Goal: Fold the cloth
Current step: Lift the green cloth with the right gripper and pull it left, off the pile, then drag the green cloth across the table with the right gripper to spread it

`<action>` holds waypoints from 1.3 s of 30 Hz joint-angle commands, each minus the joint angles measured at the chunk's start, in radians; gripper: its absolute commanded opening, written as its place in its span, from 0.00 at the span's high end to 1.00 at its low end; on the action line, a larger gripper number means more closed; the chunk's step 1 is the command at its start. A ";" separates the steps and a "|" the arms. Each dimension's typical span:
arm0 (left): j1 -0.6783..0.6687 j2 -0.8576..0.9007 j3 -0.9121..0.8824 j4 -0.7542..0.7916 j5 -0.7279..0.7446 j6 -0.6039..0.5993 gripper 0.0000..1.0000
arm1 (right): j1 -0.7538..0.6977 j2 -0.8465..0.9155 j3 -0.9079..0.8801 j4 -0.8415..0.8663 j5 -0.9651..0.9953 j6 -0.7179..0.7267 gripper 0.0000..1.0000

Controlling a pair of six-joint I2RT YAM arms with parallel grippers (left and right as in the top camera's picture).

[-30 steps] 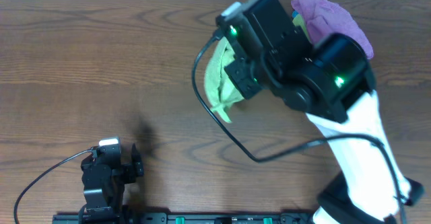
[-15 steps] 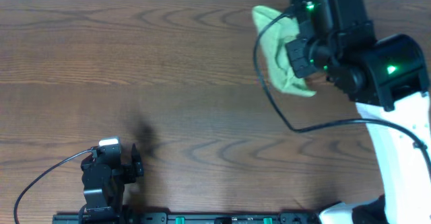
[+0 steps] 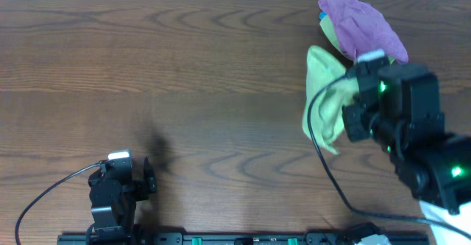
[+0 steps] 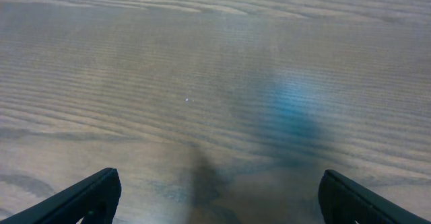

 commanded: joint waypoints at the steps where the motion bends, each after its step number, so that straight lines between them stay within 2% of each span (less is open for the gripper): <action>1: -0.004 -0.006 -0.009 -0.002 -0.005 0.004 0.05 | -0.006 -0.071 -0.105 0.007 -0.019 0.058 0.99; 7: -0.004 -0.006 -0.009 -0.003 -0.005 0.004 0.05 | -0.006 -0.188 -0.286 0.088 -0.115 0.095 0.99; 12: -0.004 -0.006 -0.009 -0.003 -0.005 0.004 0.05 | -0.006 -0.185 -0.362 0.217 -0.255 0.094 0.99; 24: -0.004 -0.006 -0.009 -0.002 -0.005 0.004 0.05 | 0.075 0.114 -0.341 0.348 -0.401 0.098 0.99; 32: -0.004 -0.006 -0.009 -0.002 -0.005 0.004 0.05 | 0.150 0.141 -0.227 0.316 -0.380 0.082 0.99; 39: -0.004 -0.006 -0.009 -0.002 -0.005 0.004 0.05 | 0.174 0.141 -0.129 0.088 -0.379 0.098 0.99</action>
